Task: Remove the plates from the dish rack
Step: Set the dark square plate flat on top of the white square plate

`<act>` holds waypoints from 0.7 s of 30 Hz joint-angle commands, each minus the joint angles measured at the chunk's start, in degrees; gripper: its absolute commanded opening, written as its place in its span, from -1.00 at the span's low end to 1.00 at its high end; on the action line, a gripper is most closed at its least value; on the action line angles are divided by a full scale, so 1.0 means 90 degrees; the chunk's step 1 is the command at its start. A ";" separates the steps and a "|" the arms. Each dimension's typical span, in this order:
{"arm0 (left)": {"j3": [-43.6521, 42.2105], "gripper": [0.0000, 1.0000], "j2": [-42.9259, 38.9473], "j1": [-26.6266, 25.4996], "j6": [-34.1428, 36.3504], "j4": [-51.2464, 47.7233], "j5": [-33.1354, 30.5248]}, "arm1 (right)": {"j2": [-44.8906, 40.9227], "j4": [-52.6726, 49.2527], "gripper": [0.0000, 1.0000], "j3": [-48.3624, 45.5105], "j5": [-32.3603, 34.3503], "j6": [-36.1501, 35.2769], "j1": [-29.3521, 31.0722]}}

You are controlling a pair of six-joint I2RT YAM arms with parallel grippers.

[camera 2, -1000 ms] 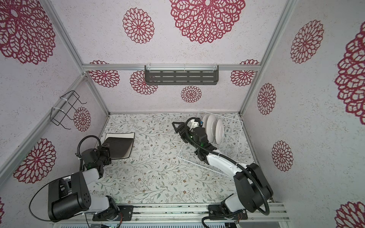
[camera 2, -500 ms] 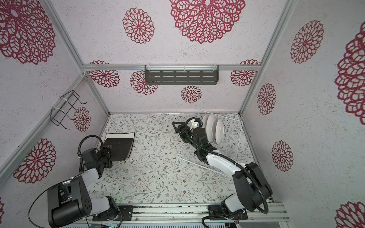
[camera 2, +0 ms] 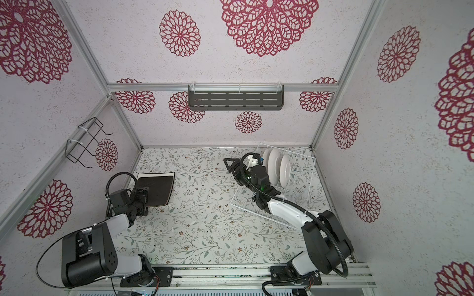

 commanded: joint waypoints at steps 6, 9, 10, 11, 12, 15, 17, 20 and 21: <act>0.0424 0.95 0.0051 -0.0047 0.0288 -0.0095 -0.0012 | -0.0211 0.0315 0.85 -0.0131 0.0037 0.0041 -0.0040; 0.0417 0.95 -0.0020 -0.0057 0.0357 -0.0240 -0.0031 | -0.0249 0.0296 0.85 -0.0161 0.0071 0.0040 -0.0040; 0.0401 0.95 -0.0048 -0.0057 0.0354 -0.0260 -0.0064 | -0.0252 0.0296 0.85 -0.0160 0.0081 0.0040 -0.0040; 0.0375 0.95 -0.0075 -0.0057 0.0353 -0.0276 -0.0084 | -0.0259 0.0286 0.85 -0.0161 0.0081 0.0035 -0.0040; 0.0363 0.95 -0.0105 -0.0057 0.0350 -0.0293 -0.0103 | -0.0259 0.0286 0.85 -0.0160 0.0081 0.0033 -0.0040; 0.0386 0.95 -0.0198 -0.0057 0.0391 -0.0425 -0.0193 | -0.0286 0.0286 0.85 -0.0176 0.0075 0.0040 -0.0040; 0.0423 0.95 -0.0197 -0.0057 0.0421 -0.0466 -0.0169 | -0.0307 0.0277 0.85 -0.0194 0.0071 0.0039 -0.0040; 0.0433 0.95 -0.0162 -0.0057 0.0432 -0.0545 -0.0096 | -0.0356 0.0234 0.85 -0.0219 0.0124 0.0012 -0.0040; 0.0411 0.95 -0.0165 -0.0057 0.0428 -0.0550 -0.0088 | -0.0357 0.0230 0.85 -0.0222 0.0133 0.0003 -0.0040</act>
